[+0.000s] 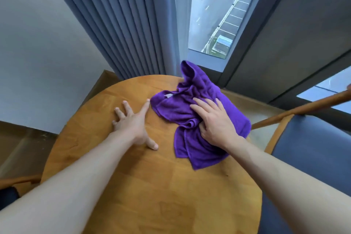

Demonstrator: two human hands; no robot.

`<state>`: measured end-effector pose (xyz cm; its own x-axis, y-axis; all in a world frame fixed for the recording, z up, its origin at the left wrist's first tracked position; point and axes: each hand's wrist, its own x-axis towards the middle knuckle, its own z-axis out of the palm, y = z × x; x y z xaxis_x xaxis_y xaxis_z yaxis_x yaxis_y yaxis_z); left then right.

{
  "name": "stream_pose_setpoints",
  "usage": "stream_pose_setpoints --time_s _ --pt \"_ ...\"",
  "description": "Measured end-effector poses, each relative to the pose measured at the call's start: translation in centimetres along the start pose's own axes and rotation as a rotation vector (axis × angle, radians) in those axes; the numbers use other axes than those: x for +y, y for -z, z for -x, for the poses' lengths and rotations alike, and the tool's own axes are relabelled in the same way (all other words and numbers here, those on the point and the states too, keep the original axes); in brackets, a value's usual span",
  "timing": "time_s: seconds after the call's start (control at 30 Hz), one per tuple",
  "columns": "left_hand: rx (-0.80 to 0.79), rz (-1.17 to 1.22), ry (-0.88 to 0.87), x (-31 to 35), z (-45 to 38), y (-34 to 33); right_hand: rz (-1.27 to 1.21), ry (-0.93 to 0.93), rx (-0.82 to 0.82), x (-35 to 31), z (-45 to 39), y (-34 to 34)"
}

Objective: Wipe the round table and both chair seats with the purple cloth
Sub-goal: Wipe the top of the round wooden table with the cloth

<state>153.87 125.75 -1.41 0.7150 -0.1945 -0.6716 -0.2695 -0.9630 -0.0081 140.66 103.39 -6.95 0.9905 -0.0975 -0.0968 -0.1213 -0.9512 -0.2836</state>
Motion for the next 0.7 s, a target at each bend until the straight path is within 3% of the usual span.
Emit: stream_pose_setpoints --time_s 0.17,0.23,0.33,0.5,0.6,0.7 --pt "-0.048 -0.007 0.015 0.8 -0.2 0.5 -0.041 -0.285 0.051 -3.5 -2.8 -1.1" --pt "-0.003 -0.039 -0.069 0.8 -0.1 0.1 -0.044 -0.359 0.062 -5.6 -3.9 -1.8" --pt "0.031 -0.107 -0.273 1.7 0.5 -0.5 -0.036 -0.328 0.051 -7.2 -3.3 -2.3" --pt "-0.065 -0.141 -0.311 2.6 1.7 -1.2 0.051 -0.094 -0.001 -4.5 4.4 -2.1" --pt "-0.105 -0.203 -0.301 2.7 2.6 -2.3 0.152 -0.196 -0.019 -1.6 7.4 -1.8" --pt "-0.084 -0.201 -0.295 2.9 2.6 -2.5 0.109 -0.387 -0.042 -0.7 5.0 -1.4"
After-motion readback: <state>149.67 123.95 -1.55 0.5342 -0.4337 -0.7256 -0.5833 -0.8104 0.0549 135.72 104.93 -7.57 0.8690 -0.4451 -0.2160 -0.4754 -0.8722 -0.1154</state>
